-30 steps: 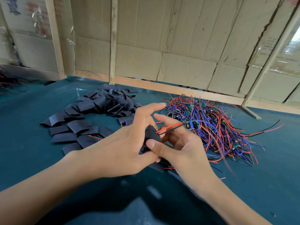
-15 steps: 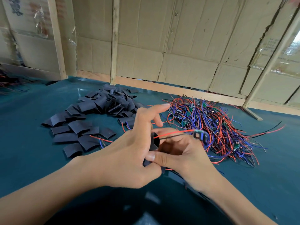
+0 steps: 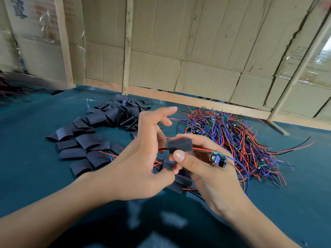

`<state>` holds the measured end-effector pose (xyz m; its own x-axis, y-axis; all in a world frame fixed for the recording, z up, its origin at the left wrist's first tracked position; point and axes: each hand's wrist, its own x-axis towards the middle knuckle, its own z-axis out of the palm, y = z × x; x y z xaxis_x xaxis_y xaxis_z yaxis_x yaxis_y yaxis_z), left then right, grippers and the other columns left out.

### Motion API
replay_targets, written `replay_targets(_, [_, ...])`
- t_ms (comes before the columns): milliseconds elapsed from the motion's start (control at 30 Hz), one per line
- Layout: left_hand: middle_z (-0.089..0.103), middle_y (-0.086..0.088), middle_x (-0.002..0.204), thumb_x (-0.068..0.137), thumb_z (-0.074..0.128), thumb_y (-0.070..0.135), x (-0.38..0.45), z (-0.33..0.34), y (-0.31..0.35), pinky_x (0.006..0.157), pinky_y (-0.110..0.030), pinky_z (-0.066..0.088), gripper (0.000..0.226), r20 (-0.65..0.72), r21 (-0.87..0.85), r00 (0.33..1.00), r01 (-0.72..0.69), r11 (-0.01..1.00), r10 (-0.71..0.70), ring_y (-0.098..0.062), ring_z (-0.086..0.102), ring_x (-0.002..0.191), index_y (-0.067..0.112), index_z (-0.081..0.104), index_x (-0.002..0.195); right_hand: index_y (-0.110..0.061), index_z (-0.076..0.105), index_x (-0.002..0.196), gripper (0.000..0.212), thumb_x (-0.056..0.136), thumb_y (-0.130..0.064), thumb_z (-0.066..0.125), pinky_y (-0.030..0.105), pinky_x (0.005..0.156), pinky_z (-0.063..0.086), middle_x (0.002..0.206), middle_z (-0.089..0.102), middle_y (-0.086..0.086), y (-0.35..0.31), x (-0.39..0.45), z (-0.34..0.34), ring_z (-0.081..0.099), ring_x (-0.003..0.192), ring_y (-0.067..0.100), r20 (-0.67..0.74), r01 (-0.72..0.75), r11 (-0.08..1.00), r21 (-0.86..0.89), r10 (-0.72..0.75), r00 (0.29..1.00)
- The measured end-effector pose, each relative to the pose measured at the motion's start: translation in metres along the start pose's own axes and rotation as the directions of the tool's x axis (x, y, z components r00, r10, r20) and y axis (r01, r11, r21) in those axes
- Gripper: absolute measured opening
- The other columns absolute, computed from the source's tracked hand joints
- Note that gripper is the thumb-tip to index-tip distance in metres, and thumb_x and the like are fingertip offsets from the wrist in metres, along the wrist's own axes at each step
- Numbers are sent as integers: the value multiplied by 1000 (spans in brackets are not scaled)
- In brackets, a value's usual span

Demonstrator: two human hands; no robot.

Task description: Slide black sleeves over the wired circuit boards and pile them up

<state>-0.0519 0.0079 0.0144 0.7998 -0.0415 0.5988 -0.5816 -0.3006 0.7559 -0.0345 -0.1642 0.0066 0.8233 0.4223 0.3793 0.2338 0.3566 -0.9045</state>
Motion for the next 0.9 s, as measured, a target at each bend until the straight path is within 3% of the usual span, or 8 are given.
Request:
replay_targets(33, [49, -11, 89, 81, 64, 4, -4, 3, 5, 46, -5, 36, 18, 44, -29, 999, -27, 999, 28, -17, 51, 67, 3, 53, 95, -12, 76, 105, 42, 69, -26, 90, 32, 67, 55, 90, 74, 19, 0, 0, 0, 66, 65, 25, -10, 8, 1000, 13, -8, 1000])
replay_targets(67, [42, -8, 108, 73, 65, 5, 1, 5, 1, 52, -7, 37, 56, 28, 30, 999, -24, 999, 23, -21, 52, 79, 11, 43, 124, -12, 76, 105, 42, 68, -26, 90, 31, 66, 56, 90, 75, 18, 0, 0, 1, 66, 65, 24, -17, 14, 1000, 27, -13, 1000])
replay_targets(133, [29, 0, 123, 65, 58, 5, -8, -2, -5, 61, -11, 39, 89, 127, 197, 988, -112, 974, 88, -23, 50, 90, 29, 19, 141, -12, 76, 104, 44, 66, -27, 91, 30, 65, 57, 87, 75, 18, -1, 0, 2, 68, 65, 24, -41, 18, 999, 50, -16, 999])
replay_targets(267, [42, 2, 108, 73, 61, 5, 0, -8, -5, 57, -27, 40, 71, 85, -18, 995, -51, 999, 52, -23, 48, 76, 36, 35, 132, -12, 75, 105, 47, 64, -27, 92, 30, 65, 57, 91, 76, 14, -3, 2, 0, 73, 73, 26, -85, 25, 996, 85, -17, 996])
replay_targets(400, [55, -3, 78, 91, 60, 35, 2, -14, -6, 61, -31, 41, 21, 108, 91, 983, -156, 984, 146, -24, 49, 68, 28, 60, 111, -14, 75, 107, 43, 67, -21, 90, 29, 68, 58, 93, 76, 14, -3, 3, -2, 74, 76, 26, -80, 45, 992, 119, -36, 996])
replay_targets(567, [58, -7, 74, 92, 61, 43, 7, -17, -6, 62, -42, 43, 14, 57, 111, 986, -165, 980, 159, -29, 52, 66, 32, 67, 100, -14, 75, 106, 44, 66, -22, 91, 31, 71, 59, 98, 76, 14, -2, 3, -3, 75, 81, 30, -93, 51, 993, 108, -41, 995])
replay_targets(767, [56, 9, 78, 92, 60, 40, 11, -24, -3, 66, -14, 37, 13, 165, 181, 975, -178, 967, 148, -10, 52, 68, 30, 68, 87, -17, 75, 106, 51, 61, -32, 94, 33, 74, 58, 95, 76, 13, -3, 3, -3, 73, 79, 27, -105, 50, 999, 17, -48, 993])
replay_targets(900, [59, 3, 67, 92, 57, 44, 9, -21, -7, 52, -13, 32, 25, 253, 50, 967, 28, 998, -40, -5, 38, 53, 25, 64, 80, -19, 75, 107, 51, 62, -35, 93, 39, 77, 58, 99, 76, 16, -1, 2, -5, 71, 83, 30, -104, 53, 994, -97, -63, 993])
